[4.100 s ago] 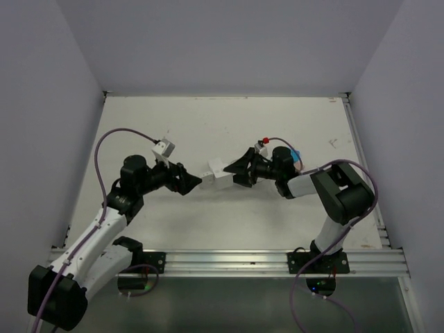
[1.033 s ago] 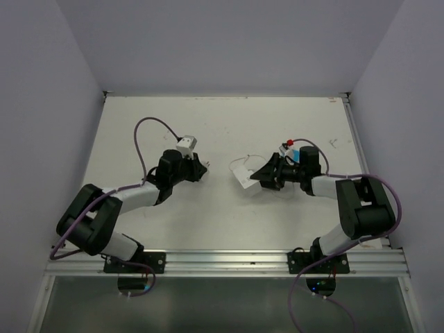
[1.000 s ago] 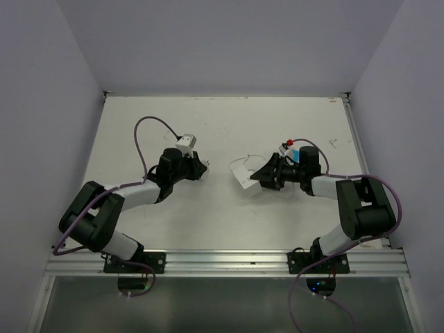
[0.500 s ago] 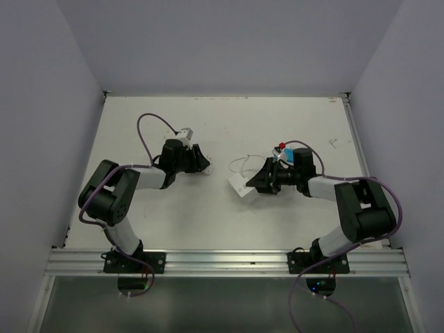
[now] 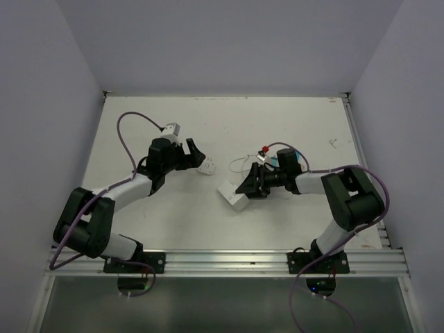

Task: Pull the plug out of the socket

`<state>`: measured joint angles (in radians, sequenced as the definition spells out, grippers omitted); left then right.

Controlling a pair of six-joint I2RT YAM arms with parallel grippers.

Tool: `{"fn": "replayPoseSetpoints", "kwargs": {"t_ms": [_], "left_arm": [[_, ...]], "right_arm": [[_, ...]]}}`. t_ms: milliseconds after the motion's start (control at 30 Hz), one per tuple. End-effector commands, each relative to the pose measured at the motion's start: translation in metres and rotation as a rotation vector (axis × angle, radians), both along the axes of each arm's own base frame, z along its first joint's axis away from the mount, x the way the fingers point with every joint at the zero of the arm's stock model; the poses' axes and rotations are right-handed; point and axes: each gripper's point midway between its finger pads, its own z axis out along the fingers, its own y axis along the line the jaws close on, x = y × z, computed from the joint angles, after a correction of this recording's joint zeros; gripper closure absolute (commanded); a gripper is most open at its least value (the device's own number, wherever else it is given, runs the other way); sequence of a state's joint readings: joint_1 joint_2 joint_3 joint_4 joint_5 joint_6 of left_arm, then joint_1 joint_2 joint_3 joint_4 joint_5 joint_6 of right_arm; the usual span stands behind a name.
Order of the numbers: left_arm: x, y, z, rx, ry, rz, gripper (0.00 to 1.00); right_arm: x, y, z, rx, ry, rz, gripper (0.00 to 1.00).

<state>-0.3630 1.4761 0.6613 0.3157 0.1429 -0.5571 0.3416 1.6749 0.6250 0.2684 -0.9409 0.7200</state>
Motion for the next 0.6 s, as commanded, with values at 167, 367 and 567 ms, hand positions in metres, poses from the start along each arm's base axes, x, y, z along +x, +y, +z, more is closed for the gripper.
{"fn": "replayPoseSetpoints", "kwargs": {"t_ms": [167, 367, 567], "left_arm": [[-0.022, 0.034, 0.062, 0.068, -0.133, 0.071, 0.04], [-0.044, 0.047, 0.084, 0.105, -0.182, 0.067, 0.04], [-0.064, 0.055, 0.091, 0.131, -0.184, 0.049, 0.04]], "right_arm": [[0.008, 0.001, -0.003, -0.03, -0.046, 0.048, 1.0], [0.01, -0.006, -0.006, -0.094, -0.069, 0.056, 0.59], [0.02, -0.017, 0.001, -0.114, -0.092, 0.018, 0.31]]}}
